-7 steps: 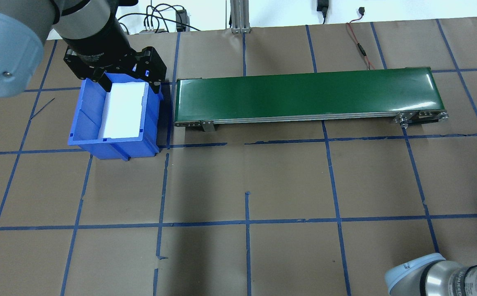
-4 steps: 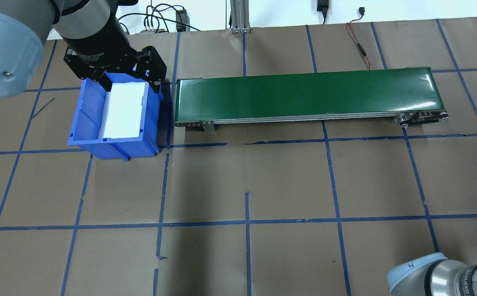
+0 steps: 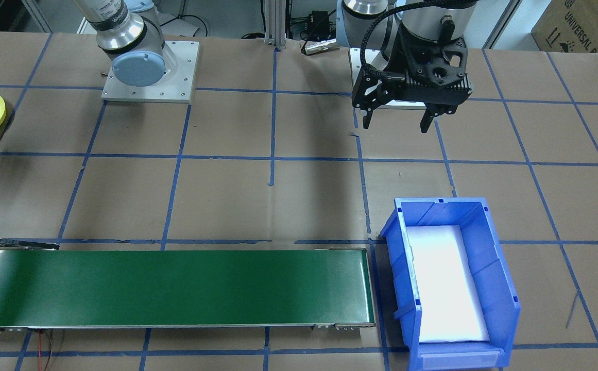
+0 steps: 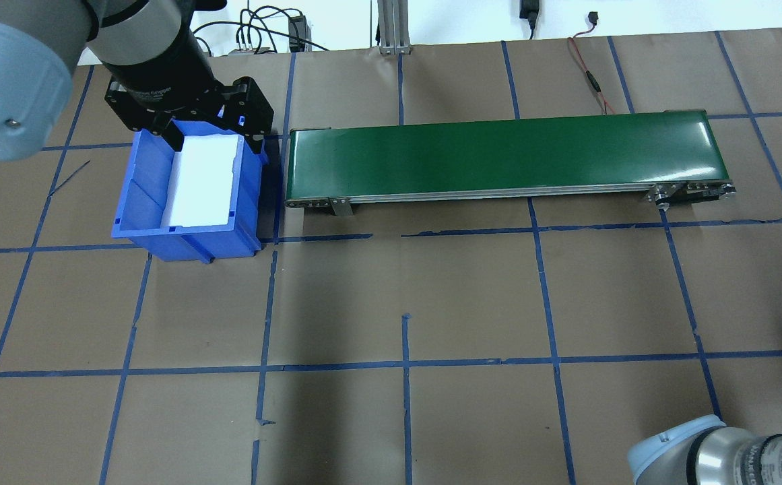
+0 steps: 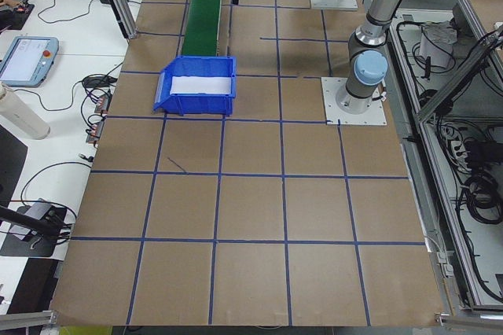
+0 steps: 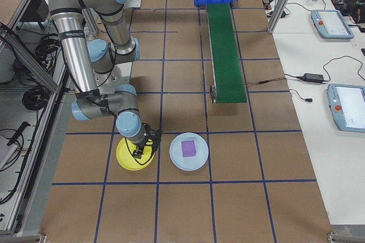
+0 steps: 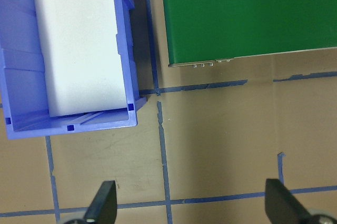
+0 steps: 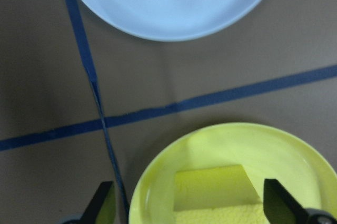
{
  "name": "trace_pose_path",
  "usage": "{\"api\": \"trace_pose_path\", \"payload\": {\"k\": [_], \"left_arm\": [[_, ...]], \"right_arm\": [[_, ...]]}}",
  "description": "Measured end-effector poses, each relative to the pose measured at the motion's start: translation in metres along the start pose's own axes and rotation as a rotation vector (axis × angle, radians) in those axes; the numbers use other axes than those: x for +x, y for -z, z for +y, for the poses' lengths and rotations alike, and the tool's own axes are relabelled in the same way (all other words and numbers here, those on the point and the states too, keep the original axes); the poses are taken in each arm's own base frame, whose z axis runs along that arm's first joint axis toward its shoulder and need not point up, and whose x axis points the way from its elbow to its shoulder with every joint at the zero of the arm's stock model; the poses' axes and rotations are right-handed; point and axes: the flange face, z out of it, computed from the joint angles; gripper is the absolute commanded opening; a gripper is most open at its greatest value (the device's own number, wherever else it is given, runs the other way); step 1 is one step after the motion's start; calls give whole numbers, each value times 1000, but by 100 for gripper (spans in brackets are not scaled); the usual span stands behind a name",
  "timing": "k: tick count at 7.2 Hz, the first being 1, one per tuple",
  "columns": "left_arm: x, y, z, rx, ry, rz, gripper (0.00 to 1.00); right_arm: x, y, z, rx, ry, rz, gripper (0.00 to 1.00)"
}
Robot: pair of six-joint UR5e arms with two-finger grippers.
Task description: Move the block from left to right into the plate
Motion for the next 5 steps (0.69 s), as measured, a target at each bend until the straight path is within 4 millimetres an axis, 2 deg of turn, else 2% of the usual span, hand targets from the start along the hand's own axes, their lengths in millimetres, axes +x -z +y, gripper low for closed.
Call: {"api": "trace_pose_path", "payload": {"k": [1,2,3,4,5], "left_arm": [[0,0,0,-1,0,-1,100],[0,1,1,0,0,-2,100],[0,2,1,-1,0,-3,100],[0,3,3,-1,-1,-4,100],[0,3,4,-1,-1,-4,100]], "right_arm": [[-40,23,-36,1,29,35,100],[-92,43,-76,-11,43,46,100],[-162,66,-117,-17,47,50,100],[-241,90,-145,-7,62,61,100],[-312,110,-156,10,65,68,100]]}}
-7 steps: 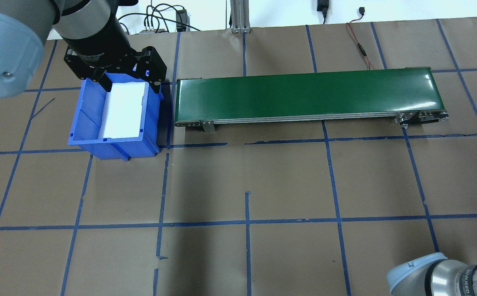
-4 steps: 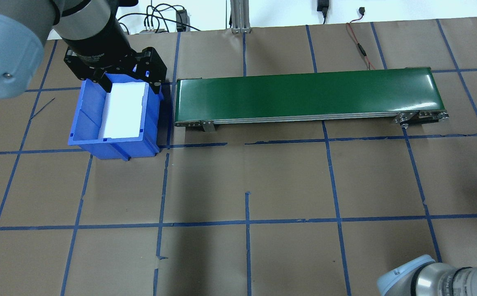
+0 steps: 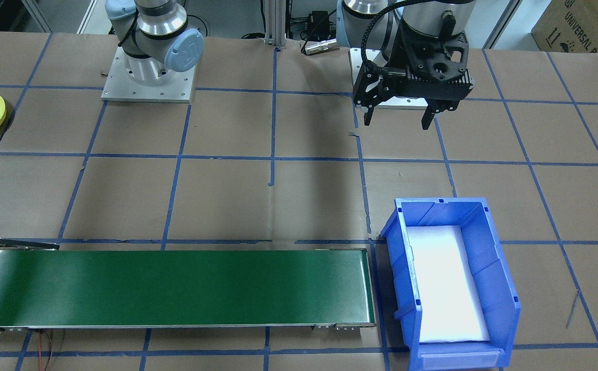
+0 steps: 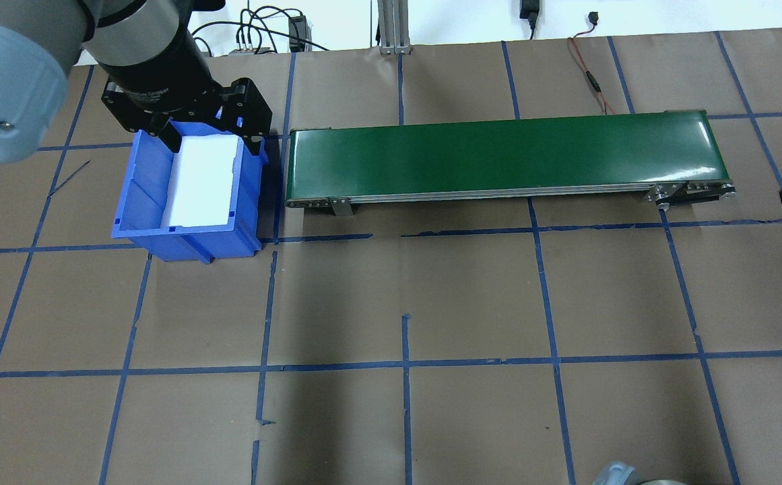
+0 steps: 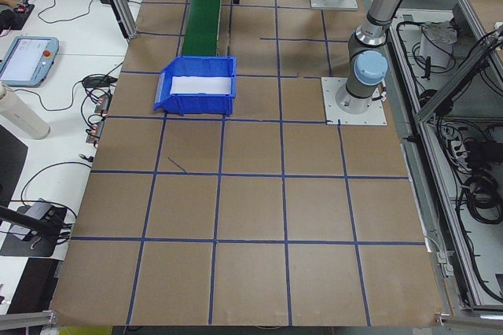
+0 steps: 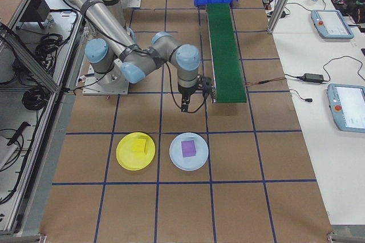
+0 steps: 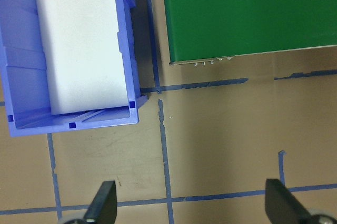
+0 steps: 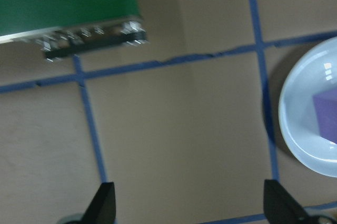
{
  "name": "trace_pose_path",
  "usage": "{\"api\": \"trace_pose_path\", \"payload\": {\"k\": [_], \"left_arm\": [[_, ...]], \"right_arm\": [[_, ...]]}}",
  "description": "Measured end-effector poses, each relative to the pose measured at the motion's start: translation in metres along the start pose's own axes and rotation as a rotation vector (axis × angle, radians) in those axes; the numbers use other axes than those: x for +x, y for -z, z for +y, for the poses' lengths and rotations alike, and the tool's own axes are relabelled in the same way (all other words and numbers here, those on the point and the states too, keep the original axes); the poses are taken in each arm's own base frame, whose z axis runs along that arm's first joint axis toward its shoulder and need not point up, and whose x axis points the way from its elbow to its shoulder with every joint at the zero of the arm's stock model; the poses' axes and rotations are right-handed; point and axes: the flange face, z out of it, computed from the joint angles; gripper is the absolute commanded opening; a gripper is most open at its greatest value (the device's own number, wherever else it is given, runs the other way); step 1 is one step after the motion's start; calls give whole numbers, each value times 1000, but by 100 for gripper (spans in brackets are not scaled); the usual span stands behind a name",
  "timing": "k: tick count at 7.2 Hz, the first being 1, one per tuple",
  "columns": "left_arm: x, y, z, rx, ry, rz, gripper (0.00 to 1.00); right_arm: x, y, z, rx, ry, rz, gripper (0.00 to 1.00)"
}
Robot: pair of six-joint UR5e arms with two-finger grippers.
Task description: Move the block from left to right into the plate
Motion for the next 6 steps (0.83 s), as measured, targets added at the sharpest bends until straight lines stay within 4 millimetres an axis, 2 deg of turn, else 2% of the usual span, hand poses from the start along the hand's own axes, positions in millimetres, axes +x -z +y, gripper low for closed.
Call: {"api": "trace_pose_path", "payload": {"k": [1,3,5,6], "left_arm": [[0,0,1,0,0,0,100],[0,0,1,-1,0,1,100],[0,-1,2,-3,0,1,100],[0,-1,2,-3,0,1,100]], "right_arm": [[-59,20,-3,9,-17,0,100],[-155,61,7,8,-72,5,100],[-229,106,22,16,-79,28,100],[-257,120,30,21,-80,28,100]]}}
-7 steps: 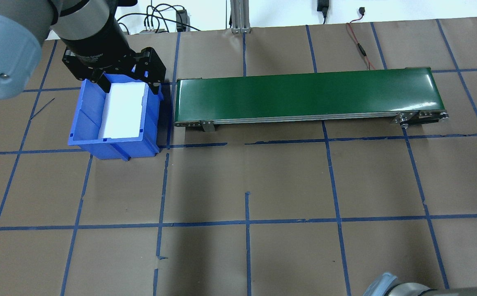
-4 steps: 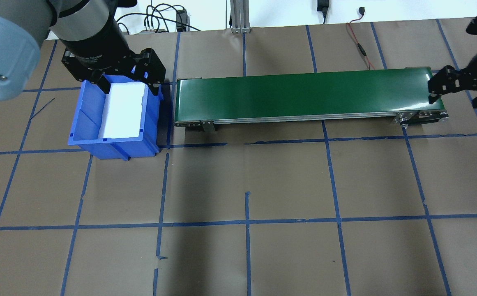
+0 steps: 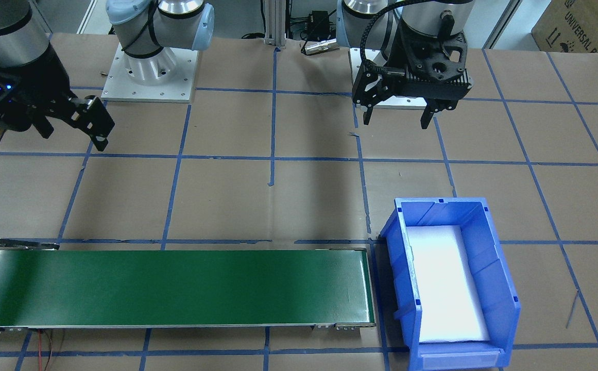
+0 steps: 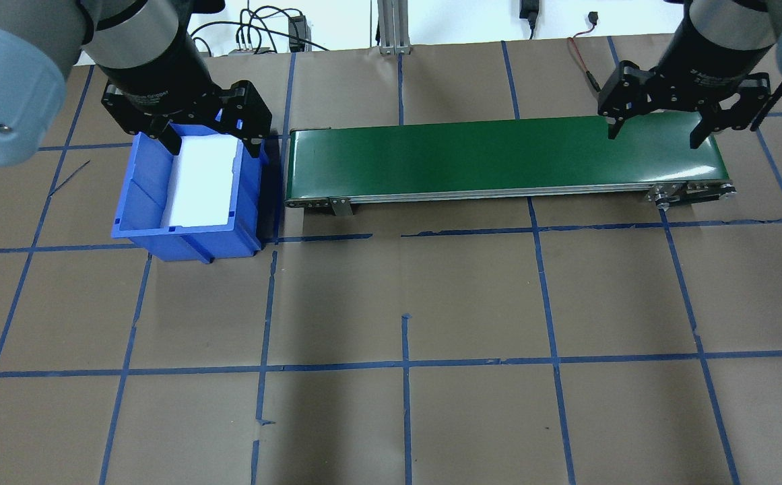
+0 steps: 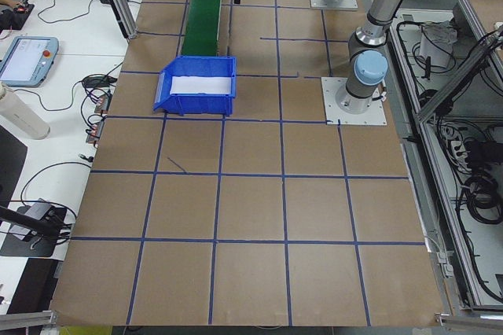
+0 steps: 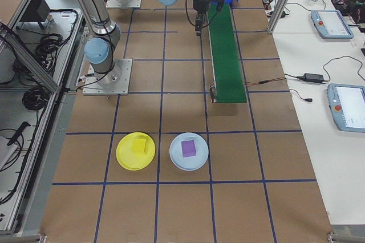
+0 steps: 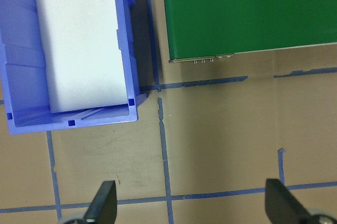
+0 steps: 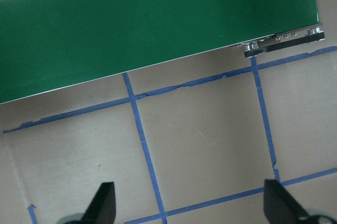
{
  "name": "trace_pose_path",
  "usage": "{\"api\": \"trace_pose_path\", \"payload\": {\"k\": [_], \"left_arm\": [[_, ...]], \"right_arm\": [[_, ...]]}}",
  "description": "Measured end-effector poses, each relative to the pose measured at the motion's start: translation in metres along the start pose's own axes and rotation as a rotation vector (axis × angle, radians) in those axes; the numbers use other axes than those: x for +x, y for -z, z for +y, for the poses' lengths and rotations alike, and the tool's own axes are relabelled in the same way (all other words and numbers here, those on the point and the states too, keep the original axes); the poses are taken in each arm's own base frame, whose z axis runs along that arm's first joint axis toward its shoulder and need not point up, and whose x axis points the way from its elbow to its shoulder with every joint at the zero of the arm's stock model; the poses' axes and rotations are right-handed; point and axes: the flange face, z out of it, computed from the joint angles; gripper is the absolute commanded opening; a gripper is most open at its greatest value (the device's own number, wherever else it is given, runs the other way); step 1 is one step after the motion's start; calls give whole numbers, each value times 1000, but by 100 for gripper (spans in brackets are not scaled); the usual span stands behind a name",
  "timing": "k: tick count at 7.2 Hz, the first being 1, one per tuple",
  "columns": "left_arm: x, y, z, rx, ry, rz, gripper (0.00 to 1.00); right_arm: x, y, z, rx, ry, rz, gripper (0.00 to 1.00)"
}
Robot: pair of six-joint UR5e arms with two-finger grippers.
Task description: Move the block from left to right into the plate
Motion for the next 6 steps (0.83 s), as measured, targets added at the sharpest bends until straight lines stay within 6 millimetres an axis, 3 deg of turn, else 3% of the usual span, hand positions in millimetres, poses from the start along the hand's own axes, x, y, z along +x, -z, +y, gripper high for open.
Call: {"api": "trace_pose_path", "payload": {"k": [2,6], "left_arm": [[0,0,0,0,0,0,100],[0,0,0,0,0,0,100]], "right_arm": [[-29,6,13,-4,22,-4,100],[-48,6,22,-17,47,-56,100]]}}
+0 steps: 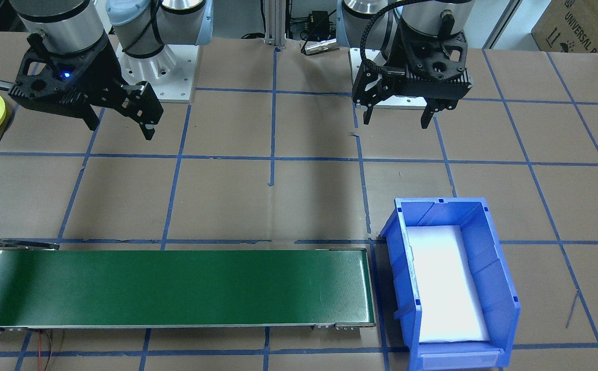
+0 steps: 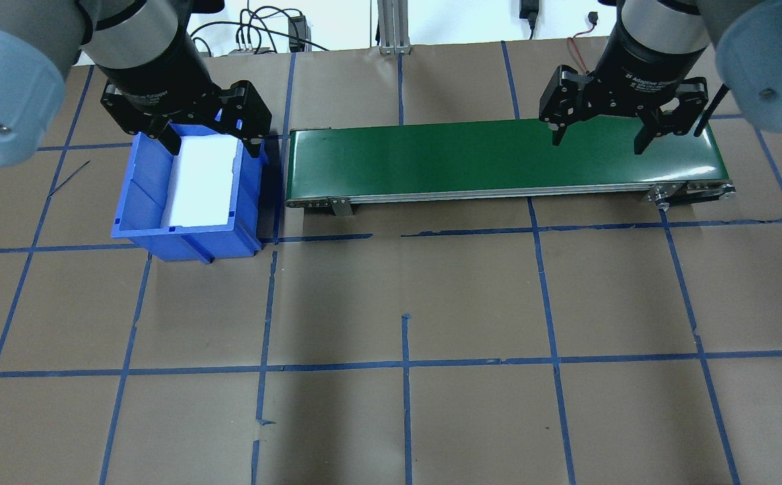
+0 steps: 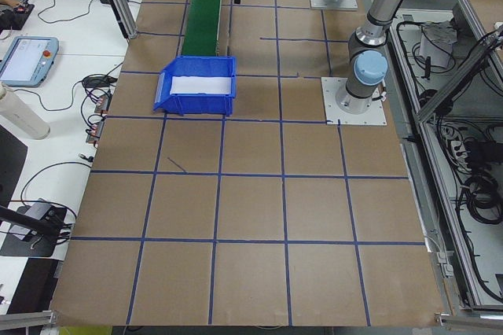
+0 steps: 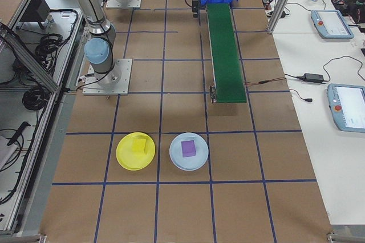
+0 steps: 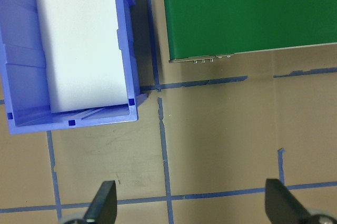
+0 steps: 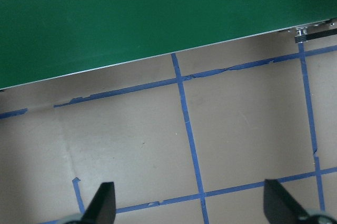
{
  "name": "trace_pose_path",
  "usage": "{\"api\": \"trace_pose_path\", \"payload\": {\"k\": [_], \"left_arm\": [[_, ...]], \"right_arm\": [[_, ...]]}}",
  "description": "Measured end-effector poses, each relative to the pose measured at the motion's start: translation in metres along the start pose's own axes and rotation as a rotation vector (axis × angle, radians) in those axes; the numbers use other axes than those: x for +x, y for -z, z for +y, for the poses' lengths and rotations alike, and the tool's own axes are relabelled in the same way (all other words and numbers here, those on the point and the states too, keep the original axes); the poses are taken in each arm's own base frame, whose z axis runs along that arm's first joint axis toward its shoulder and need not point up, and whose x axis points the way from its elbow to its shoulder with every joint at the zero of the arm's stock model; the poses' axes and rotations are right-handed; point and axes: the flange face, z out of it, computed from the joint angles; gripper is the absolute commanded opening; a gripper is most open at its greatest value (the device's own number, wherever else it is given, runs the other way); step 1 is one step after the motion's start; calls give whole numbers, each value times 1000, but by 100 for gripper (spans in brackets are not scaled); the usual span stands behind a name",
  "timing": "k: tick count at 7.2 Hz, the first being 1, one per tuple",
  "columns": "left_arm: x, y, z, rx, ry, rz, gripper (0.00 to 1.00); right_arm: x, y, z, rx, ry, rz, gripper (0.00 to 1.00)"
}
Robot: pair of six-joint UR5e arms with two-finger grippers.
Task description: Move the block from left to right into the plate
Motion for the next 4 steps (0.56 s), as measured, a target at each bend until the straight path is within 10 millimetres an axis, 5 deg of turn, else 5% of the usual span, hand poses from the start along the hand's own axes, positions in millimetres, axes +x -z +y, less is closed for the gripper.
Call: {"api": "trace_pose_path", "payload": {"k": [4], "left_arm": [[0,-2,-1,-1,1,3,100]], "right_arm": [[-13,-7,11,-56,108,-21,100]]}}
